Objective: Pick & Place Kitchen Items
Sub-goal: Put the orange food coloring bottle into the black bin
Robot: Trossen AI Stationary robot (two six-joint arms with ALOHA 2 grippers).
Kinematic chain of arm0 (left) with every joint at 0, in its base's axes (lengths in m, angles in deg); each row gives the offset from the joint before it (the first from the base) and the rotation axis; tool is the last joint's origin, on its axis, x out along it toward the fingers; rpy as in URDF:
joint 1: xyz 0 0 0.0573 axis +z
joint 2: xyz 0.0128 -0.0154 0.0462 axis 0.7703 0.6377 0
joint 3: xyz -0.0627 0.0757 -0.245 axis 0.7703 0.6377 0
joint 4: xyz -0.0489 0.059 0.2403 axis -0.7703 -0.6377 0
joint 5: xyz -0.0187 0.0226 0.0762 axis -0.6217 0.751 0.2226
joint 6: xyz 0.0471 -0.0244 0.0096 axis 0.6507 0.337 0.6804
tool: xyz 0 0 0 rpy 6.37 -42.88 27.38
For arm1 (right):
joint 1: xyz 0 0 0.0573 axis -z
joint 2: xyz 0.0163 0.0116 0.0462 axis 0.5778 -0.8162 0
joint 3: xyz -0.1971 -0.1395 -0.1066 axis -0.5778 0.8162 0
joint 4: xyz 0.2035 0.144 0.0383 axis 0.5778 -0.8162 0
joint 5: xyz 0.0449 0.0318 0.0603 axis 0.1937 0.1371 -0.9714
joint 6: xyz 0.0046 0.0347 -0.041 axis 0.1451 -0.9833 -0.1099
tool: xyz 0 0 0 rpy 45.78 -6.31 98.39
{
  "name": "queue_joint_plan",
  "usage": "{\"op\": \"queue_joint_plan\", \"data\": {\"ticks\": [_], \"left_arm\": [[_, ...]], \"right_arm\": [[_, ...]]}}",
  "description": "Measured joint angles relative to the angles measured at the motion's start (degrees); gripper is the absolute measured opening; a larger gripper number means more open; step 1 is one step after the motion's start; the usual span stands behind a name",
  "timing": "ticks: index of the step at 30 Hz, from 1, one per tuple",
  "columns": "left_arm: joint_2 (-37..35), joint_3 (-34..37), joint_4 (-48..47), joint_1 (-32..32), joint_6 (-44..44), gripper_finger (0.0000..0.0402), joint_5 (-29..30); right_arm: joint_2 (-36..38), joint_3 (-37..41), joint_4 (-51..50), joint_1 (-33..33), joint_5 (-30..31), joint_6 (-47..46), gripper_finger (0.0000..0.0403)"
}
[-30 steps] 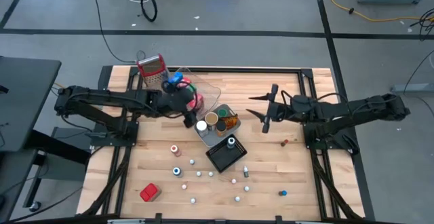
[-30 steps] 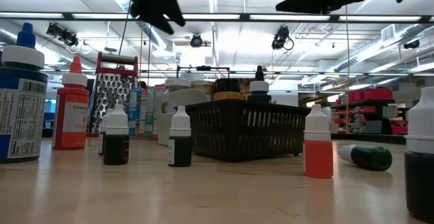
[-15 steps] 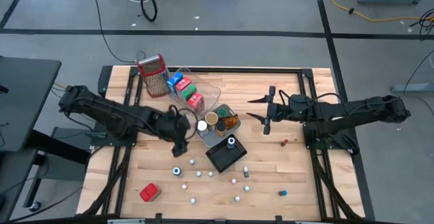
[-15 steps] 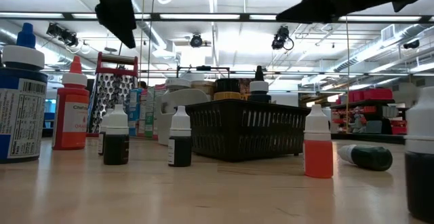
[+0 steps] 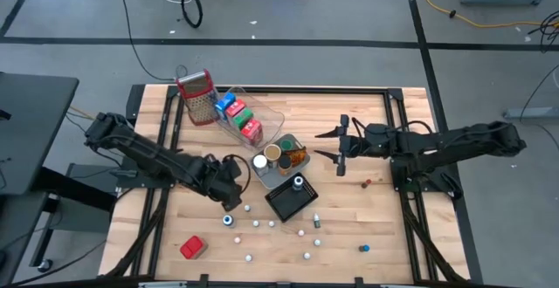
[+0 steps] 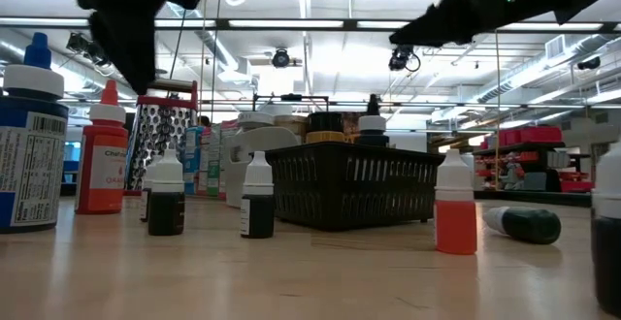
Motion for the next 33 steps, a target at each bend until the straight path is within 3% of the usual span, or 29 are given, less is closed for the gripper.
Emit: {"op": "queue_joint_plan", "data": {"ticks": [19, 33], "left_arm": [[3.27, -0.02, -2.15, -2.25, -3.15, 0.0327, 0.18], [6.37, 0.34, -3.35, -2.77, -10.72, 0.0327, -0.87]], "right_arm": [[-1.43, 0.11, 2.39, 0.0, 0.12, 0.55, 0.0214], [-1.43, 0.11, 3.18, 0.0, 0.09, 1.75, 0.0214]]}}
